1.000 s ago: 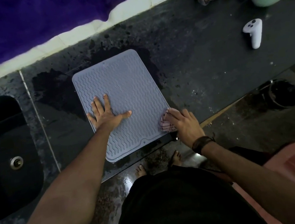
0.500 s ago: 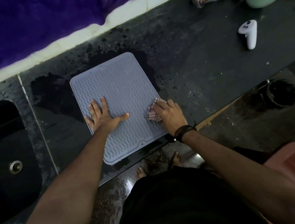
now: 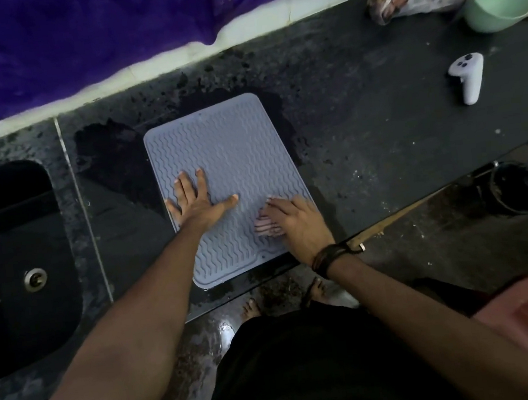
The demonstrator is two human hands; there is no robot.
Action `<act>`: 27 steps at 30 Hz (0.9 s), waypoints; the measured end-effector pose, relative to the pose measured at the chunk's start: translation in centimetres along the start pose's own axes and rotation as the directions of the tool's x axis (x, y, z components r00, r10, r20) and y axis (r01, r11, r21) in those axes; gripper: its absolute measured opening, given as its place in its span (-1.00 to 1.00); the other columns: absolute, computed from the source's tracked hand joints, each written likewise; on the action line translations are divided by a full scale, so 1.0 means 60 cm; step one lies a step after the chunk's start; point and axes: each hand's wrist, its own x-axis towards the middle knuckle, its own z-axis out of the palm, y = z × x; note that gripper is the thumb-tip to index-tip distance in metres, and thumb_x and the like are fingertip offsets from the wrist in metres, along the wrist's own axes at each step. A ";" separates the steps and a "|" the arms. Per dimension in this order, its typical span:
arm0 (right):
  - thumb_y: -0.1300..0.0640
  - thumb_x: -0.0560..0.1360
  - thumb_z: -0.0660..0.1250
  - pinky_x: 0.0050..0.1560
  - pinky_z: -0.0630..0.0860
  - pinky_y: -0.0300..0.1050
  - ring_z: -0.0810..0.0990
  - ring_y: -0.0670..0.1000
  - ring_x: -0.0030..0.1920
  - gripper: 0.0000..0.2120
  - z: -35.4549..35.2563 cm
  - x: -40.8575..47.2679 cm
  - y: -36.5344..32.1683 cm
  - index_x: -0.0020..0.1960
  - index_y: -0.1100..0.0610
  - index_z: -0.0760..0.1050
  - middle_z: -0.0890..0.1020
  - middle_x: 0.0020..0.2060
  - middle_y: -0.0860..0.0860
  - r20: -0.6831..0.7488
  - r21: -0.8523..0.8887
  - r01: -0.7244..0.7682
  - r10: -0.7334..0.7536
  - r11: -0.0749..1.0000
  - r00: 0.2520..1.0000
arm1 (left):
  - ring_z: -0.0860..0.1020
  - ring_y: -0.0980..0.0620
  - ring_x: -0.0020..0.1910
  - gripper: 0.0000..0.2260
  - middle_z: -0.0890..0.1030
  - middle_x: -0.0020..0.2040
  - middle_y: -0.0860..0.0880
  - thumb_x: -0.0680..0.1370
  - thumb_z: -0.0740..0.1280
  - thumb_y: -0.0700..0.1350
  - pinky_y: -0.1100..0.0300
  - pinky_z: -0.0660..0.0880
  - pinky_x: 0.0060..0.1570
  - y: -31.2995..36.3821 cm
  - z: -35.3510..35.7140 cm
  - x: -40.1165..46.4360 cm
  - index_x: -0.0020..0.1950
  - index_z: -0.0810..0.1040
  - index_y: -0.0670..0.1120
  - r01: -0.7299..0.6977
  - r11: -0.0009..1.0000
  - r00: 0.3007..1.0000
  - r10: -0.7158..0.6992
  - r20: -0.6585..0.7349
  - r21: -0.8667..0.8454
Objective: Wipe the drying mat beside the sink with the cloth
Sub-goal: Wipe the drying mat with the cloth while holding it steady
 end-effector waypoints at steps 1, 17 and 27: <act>0.26 0.35 0.39 0.20 0.39 0.06 0.45 0.16 0.21 -0.49 0.008 0.019 -0.017 0.30 0.06 0.49 0.48 0.34 0.03 0.014 0.007 0.034 -0.034 0.999 0.999 | -0.47 -0.04 0.55 -0.03 -0.50 0.57 -0.02 0.48 0.15 0.53 -0.19 -0.43 0.49 0.001 -0.002 0.001 0.59 -0.40 0.19 0.002 1.000 1.000 -0.002 -0.006 -0.007; 0.25 0.36 0.41 0.24 0.35 0.05 0.41 0.14 0.26 -0.46 0.039 0.035 -0.044 0.32 0.02 0.46 0.45 0.36 -0.01 0.106 -0.073 0.065 -0.057 0.995 0.993 | -0.20 0.00 0.64 -0.33 -0.17 0.67 0.10 0.68 0.15 0.20 -0.26 -0.31 0.51 -0.167 -0.047 0.007 0.68 -0.11 0.08 -0.168 0.979 0.974 0.183 -0.131 0.118; 0.31 0.31 0.44 0.24 0.40 0.06 0.45 0.16 0.22 -0.49 0.027 0.070 -0.071 0.25 0.09 0.53 0.56 0.27 0.05 0.042 -0.038 0.076 -0.074 0.996 0.996 | -0.18 -0.04 0.64 -0.33 -0.13 0.67 0.09 0.66 0.13 0.25 -0.29 -0.32 0.50 -0.168 -0.041 0.009 0.68 -0.05 0.08 -0.160 0.974 0.968 0.187 -0.168 0.163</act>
